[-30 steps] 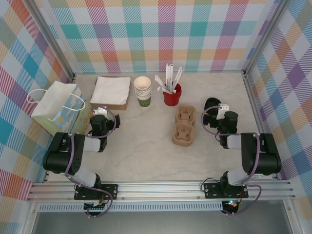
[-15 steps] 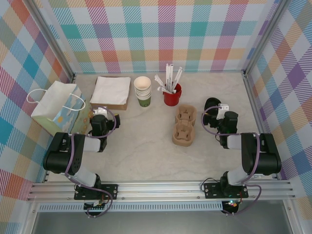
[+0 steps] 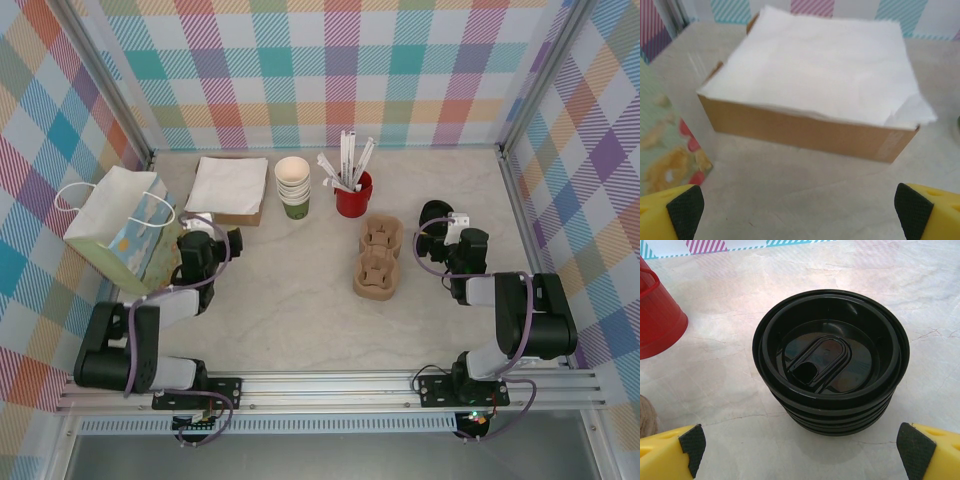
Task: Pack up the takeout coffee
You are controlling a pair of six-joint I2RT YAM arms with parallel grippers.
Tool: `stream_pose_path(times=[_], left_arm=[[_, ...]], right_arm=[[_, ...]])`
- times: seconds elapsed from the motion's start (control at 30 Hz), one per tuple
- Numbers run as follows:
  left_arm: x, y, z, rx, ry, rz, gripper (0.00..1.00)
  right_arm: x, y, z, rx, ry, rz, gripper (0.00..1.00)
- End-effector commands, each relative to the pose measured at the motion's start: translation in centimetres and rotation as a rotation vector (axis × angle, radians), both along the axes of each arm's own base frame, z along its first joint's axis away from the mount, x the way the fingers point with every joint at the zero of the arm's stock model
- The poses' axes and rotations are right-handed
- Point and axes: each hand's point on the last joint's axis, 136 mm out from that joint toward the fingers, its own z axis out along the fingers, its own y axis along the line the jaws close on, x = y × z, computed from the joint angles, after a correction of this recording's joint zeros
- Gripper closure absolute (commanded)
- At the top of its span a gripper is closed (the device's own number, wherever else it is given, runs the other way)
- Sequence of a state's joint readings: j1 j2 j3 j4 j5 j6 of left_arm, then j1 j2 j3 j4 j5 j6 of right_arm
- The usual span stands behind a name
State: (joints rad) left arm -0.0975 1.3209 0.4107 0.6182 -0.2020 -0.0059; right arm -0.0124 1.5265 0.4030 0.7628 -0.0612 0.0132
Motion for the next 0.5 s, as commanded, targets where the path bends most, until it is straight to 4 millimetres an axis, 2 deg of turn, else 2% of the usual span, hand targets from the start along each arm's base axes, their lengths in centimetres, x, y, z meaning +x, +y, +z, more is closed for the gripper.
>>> stream_pose_path(times=[0.0, 0.03, 0.23, 0.37, 0.47], left_arm=[[-0.6, 0.4, 2.6, -0.068, -0.014, 0.035, 0.0], [-0.8, 0.3, 3.8, -0.099, -0.025, 0.039, 0.0], [-3.5, 0.1, 6.7, -0.204, 0.066, 0.068, 0.0], [-5.5, -0.3, 8.2, -0.272, 0.088, 0.064, 0.0], [-6.3, -1.4, 8.7, -0.349, 0.118, 0.029, 0.0]], right_arm=[[0.9, 0.2, 1.4, 0.0, -0.045, 0.01, 0.0], [0.8, 0.2, 1.3, 0.0, -0.043, 0.01, 0.0], [1.1, -0.4, 2.6, -0.004, -0.016, -0.031, 0.0], [0.2, -0.8, 4.4, 0.002, 0.063, -0.056, 0.0], [-0.9, -1.1, 5.6, 0.036, 0.151, -0.102, 0.0]])
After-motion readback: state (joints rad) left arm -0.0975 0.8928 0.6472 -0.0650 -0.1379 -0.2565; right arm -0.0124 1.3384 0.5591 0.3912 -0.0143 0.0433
